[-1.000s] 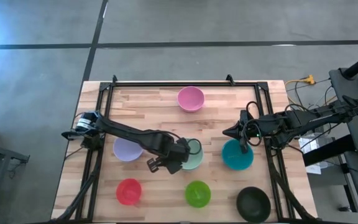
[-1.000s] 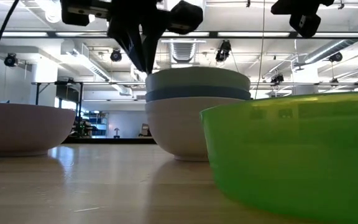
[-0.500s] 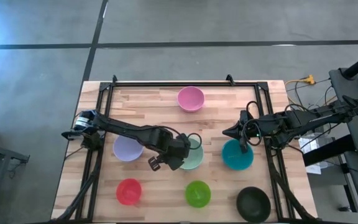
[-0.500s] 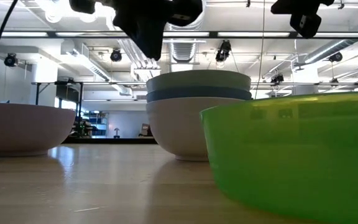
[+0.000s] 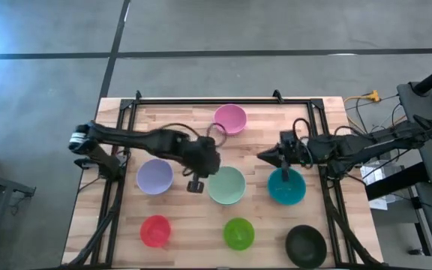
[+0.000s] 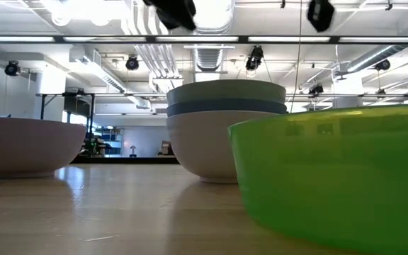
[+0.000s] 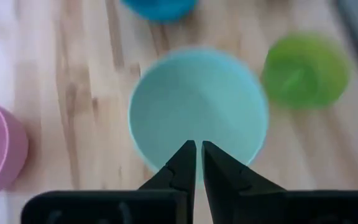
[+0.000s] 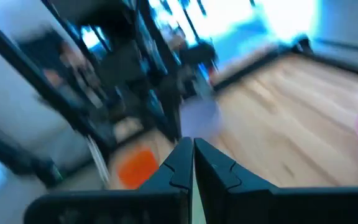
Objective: Nest bowls inside each other
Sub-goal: Stack the pink bowl on top of the light green bowl
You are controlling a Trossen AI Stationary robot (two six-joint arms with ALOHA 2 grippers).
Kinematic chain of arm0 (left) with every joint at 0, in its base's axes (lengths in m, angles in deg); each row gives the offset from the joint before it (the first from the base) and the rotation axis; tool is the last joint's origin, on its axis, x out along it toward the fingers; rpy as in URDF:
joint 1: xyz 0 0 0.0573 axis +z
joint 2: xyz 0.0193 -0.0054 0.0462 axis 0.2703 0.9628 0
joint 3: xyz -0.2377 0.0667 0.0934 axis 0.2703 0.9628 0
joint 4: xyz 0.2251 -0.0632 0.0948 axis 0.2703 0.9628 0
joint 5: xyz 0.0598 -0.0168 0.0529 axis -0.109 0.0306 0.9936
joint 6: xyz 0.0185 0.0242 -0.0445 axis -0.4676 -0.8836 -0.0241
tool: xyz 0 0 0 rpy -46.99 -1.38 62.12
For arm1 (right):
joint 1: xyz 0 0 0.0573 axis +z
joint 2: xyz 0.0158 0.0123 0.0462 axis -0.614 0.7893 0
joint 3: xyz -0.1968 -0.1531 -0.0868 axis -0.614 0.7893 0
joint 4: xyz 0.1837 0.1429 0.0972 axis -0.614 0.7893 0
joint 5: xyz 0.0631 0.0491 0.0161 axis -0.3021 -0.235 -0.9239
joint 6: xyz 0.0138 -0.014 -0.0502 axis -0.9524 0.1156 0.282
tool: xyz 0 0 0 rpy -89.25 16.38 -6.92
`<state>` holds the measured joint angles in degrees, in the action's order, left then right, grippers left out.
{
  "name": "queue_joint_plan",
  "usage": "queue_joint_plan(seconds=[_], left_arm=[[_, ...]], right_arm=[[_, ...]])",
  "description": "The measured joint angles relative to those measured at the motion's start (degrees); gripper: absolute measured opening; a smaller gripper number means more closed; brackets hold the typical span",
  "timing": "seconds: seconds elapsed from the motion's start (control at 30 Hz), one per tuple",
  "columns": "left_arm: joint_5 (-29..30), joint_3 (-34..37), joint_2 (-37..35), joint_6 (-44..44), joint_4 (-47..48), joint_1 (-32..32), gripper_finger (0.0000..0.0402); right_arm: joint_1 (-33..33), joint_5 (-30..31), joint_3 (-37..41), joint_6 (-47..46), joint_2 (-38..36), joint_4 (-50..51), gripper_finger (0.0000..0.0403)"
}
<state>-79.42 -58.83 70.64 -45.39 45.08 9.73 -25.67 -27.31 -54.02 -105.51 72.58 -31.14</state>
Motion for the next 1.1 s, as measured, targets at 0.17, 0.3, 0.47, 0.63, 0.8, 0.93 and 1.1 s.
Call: queue_joint_plan(seconds=[0.17, 0.3, 0.47, 0.63, 0.8, 0.93, 1.1], left_arm=[[-0.1, 13.9, -12.7, 7.7, -21.1, 0.0, 0.0012], [2.0, 27.6, -22.4, 14.4, -41.0, 0.0, 0.0012], [4.4, 41.9, -31.8, 26.5, -59.8, 0.0, 0.0012], [5.2, 49.6, -39.4, 36.4, -63.0, -1.0, 0.0012], [8.1, 52.0, -44.4, 38.7, -62.5, -2.4, 0.0012], [10.9, 52.0, -46.5, 34.2, -62.5, -2.4, 0.0012], [14.2, 51.9, -48.1, 31.4, -62.3, -2.4, 0.0012]], right_arm=[[-8.2, -17.5, 0.3, 0.1, 7.4, -24.9, 0.0009], [-18.3, -36.0, 0.4, -6.0, 14.6, -41.1, 0.0009], [-29.5, -48.2, 1.1, -15.4, 21.7, -55.2, 0.0009], [-37.9, -52.7, 1.9, -11.0, 23.8, -45.0, 0.0009], [-42.2, -49.8, 0.5, 7.7, 22.6, -16.5, 0.0016], [-43.4, -43.5, -1.3, 20.6, 22.2, -0.6, 0.0043], [-43.4, -38.2, -5.0, 27.6, 23.8, 7.6, 0.0092]])
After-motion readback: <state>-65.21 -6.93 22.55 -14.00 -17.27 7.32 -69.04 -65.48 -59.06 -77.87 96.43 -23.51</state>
